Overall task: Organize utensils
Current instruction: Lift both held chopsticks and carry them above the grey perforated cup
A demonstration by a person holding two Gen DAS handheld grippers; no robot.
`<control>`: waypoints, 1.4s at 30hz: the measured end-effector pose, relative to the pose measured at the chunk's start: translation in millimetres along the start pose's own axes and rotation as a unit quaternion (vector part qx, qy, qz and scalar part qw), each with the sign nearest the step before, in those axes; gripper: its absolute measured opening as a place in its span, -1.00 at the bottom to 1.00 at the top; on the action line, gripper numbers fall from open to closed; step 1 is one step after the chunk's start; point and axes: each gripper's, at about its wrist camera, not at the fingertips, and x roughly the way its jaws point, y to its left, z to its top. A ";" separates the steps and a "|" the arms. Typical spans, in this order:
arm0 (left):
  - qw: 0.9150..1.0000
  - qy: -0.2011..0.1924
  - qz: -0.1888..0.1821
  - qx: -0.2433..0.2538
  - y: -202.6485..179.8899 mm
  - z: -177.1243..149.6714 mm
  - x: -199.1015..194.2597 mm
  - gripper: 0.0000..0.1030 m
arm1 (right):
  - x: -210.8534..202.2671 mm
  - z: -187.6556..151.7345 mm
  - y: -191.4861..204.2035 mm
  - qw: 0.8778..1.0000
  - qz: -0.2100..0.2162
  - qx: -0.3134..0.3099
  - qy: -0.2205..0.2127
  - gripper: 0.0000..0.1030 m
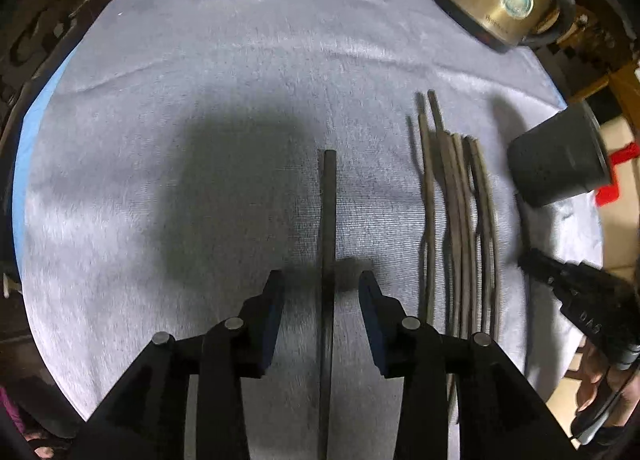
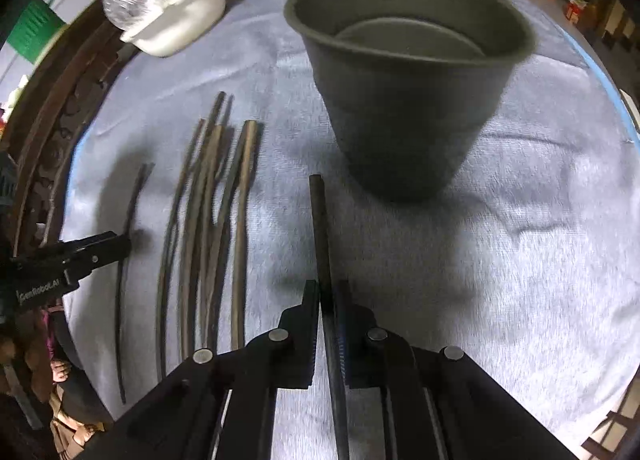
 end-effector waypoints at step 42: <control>0.898 -0.437 0.035 -0.017 -7.8 -51.1 -106.7 -0.87 | -128.0 -75.2 25.9 0.898 -0.062 -0.002 -0.436 -0.85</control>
